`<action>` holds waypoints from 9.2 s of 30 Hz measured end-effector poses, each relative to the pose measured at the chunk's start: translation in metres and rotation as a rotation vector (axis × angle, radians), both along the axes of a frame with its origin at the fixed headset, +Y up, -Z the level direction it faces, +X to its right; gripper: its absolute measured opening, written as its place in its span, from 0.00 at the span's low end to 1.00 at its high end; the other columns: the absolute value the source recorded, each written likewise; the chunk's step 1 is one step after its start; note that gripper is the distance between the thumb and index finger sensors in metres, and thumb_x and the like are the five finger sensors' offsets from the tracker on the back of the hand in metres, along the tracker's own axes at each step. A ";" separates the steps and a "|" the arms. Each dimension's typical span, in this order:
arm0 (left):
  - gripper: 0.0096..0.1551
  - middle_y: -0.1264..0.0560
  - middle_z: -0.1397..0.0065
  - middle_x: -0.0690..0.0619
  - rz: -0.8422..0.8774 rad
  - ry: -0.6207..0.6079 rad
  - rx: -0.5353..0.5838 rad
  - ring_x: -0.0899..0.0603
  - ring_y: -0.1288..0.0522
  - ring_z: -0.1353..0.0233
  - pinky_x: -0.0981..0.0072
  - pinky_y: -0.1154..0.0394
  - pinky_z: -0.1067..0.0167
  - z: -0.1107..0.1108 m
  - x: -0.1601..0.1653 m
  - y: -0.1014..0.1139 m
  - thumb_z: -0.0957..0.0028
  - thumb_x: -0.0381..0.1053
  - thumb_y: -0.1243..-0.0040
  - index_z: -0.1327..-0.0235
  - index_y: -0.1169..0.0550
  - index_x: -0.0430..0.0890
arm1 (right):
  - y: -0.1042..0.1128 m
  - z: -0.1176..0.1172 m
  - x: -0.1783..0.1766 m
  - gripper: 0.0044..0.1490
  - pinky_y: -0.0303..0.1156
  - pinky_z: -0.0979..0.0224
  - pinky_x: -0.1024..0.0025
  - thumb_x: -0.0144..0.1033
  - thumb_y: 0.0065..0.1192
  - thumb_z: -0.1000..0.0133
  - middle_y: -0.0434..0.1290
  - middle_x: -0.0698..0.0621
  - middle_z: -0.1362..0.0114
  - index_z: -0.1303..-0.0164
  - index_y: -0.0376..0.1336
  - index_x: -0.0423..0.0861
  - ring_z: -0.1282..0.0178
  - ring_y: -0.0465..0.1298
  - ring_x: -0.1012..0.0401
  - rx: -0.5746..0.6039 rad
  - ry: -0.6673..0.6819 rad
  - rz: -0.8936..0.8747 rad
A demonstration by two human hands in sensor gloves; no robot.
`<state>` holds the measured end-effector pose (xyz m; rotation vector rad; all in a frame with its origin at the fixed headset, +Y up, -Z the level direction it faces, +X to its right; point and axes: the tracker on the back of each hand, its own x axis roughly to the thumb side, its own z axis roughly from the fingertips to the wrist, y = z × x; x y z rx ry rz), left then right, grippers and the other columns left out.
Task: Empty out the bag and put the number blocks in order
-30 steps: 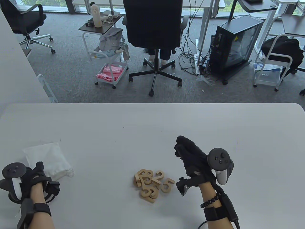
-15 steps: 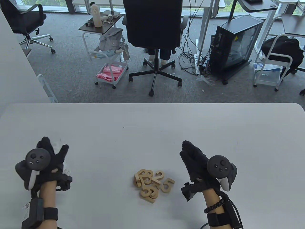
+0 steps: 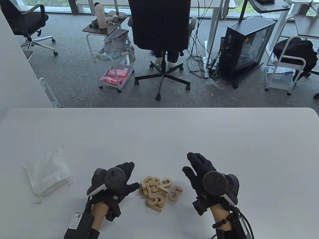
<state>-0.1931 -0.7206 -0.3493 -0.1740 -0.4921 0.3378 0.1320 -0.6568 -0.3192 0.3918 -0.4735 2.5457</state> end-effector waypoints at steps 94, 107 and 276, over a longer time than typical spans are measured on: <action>0.52 0.35 0.20 0.32 -0.442 0.163 0.136 0.21 0.32 0.23 0.21 0.37 0.31 -0.005 -0.043 0.009 0.49 0.62 0.36 0.18 0.38 0.35 | -0.061 -0.018 -0.159 0.50 0.77 0.38 0.39 0.48 0.66 0.44 0.67 0.24 0.25 0.21 0.58 0.29 0.39 0.78 0.34 -0.369 0.102 0.519; 0.51 0.34 0.20 0.32 -0.396 0.195 0.142 0.21 0.31 0.23 0.22 0.36 0.32 -0.001 -0.050 0.015 0.49 0.62 0.37 0.19 0.37 0.35 | -0.089 -0.030 -0.212 0.45 0.82 0.46 0.51 0.39 0.75 0.47 0.69 0.25 0.29 0.25 0.62 0.29 0.48 0.83 0.44 -0.452 -0.066 0.778; 0.52 0.30 0.24 0.34 -0.599 -0.069 0.135 0.26 0.25 0.29 0.24 0.34 0.33 -0.015 0.095 -0.009 0.51 0.65 0.38 0.21 0.34 0.35 | -0.023 -0.037 0.046 0.42 0.60 0.21 0.32 0.46 0.61 0.42 0.59 0.31 0.17 0.19 0.57 0.40 0.21 0.62 0.31 -0.209 -0.141 0.250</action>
